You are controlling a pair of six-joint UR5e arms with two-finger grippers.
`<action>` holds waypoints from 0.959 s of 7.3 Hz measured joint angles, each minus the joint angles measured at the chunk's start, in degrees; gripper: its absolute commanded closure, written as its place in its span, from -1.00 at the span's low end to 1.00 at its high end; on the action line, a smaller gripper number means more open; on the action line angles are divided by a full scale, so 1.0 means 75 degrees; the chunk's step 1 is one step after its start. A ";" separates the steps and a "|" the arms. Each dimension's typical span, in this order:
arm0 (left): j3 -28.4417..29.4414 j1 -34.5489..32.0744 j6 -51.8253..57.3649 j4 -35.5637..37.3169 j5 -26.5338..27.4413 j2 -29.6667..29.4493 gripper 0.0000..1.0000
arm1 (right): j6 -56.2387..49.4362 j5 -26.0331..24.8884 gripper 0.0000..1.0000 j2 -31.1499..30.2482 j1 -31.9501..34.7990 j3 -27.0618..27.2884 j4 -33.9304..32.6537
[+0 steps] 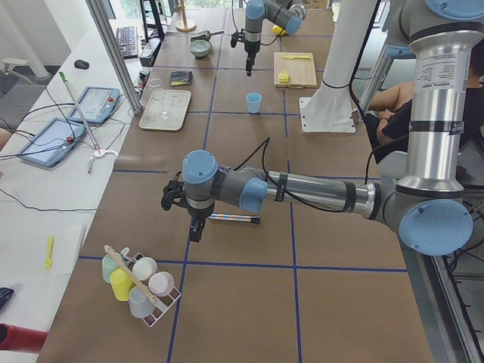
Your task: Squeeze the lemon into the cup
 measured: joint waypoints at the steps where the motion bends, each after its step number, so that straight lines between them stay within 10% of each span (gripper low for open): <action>1: -0.0218 0.0387 -0.0510 0.0006 0.0000 -0.0006 -1.00 | -0.0881 0.0322 -1.00 -0.0482 0.0595 0.0345 -0.0028; 7: 0.0031 0.2247 -0.2598 0.0687 -0.0064 -0.0827 -1.00 | -0.4402 0.2412 -1.00 -0.4123 0.3807 0.0602 0.2871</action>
